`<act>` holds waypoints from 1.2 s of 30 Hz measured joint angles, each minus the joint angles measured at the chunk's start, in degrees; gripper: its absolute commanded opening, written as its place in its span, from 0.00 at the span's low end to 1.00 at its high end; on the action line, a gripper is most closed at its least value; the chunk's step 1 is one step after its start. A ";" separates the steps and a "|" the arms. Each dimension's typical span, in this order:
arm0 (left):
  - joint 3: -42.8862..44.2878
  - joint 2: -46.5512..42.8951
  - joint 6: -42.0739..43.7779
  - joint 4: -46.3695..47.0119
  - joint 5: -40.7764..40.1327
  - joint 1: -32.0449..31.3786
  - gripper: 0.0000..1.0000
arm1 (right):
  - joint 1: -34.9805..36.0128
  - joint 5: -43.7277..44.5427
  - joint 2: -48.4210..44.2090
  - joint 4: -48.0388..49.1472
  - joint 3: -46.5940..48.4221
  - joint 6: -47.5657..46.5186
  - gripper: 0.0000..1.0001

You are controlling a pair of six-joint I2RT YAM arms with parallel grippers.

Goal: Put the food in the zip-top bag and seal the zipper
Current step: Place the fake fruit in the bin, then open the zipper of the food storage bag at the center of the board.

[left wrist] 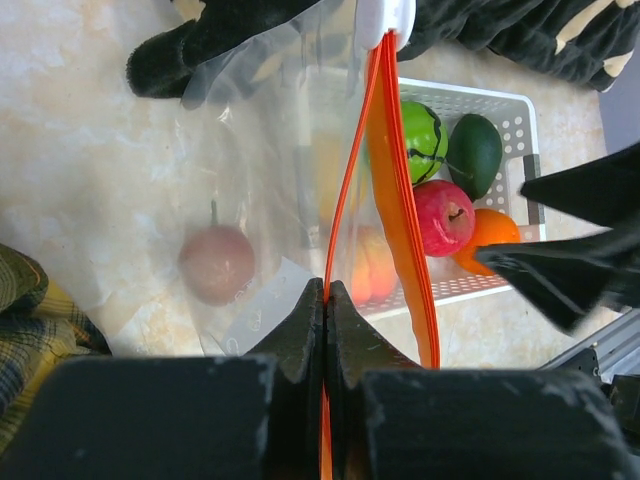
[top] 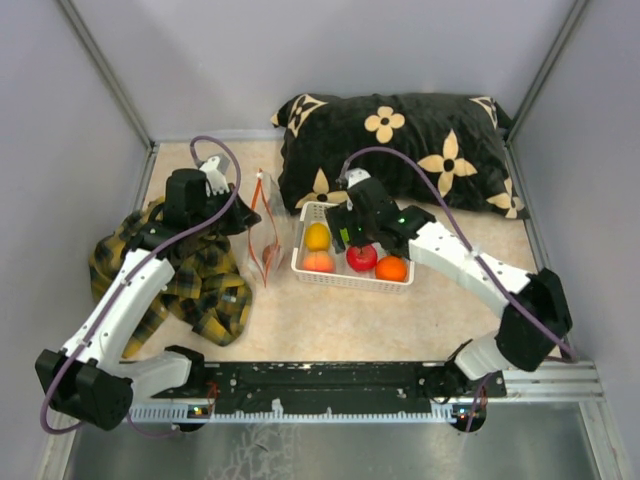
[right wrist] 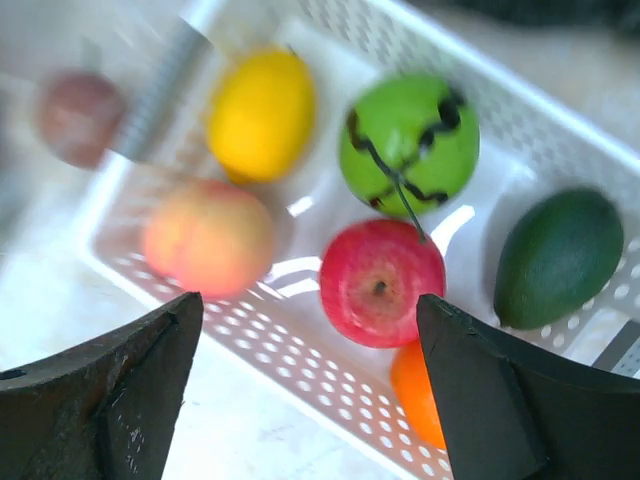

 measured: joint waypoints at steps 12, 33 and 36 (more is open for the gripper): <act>4.72 -0.15 0.09 -2.54 -4.90 -4.15 0.00 | 9.73 -1.49 -4.28 6.73 11.47 2.78 0.81; 7.23 0.20 -0.02 -5.92 -17.64 -10.43 0.00 | 13.44 -6.14 2.95 13.05 14.34 6.12 0.74; 7.28 0.55 -0.04 -5.95 -18.21 -10.56 0.00 | 13.46 -6.51 2.49 13.62 14.34 6.12 0.73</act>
